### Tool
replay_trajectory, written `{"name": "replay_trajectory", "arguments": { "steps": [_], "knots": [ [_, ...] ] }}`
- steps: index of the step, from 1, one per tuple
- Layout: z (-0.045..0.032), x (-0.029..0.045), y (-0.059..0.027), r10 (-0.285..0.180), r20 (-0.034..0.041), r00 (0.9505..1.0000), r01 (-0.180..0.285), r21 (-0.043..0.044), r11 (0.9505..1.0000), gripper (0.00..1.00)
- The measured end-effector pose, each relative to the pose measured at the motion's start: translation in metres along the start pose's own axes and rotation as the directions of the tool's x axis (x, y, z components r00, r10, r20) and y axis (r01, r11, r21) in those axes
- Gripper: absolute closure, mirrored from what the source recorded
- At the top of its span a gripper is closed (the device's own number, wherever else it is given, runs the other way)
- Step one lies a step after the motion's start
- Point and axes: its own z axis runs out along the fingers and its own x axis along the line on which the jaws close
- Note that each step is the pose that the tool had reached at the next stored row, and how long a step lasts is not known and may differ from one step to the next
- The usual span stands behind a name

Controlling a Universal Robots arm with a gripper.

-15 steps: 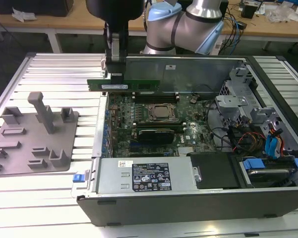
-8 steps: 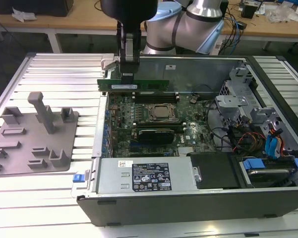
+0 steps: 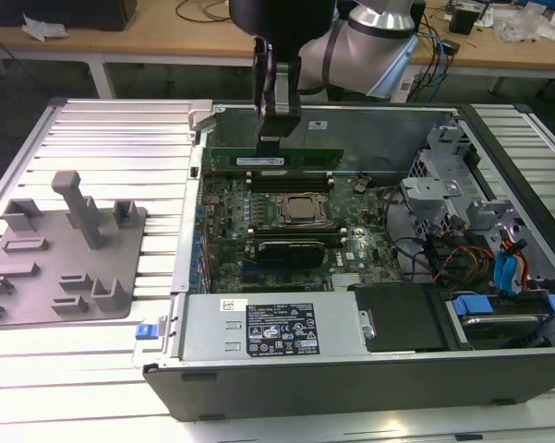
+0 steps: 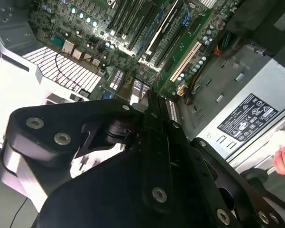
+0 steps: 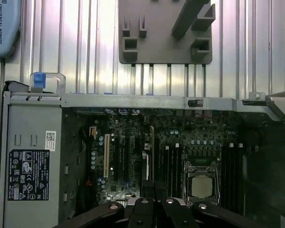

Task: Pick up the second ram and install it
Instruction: 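Pick up the second ram and move it above second insertion slot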

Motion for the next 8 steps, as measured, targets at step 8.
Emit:
{"name": "replay_trajectory", "arguments": {
  "steps": [8],
  "knots": [
    [0.0075, 0.0005, -0.0079, 0.0, 0.0002, 1.0, 0.0, 0.0, 1.0, 0.91]
  ]
}}
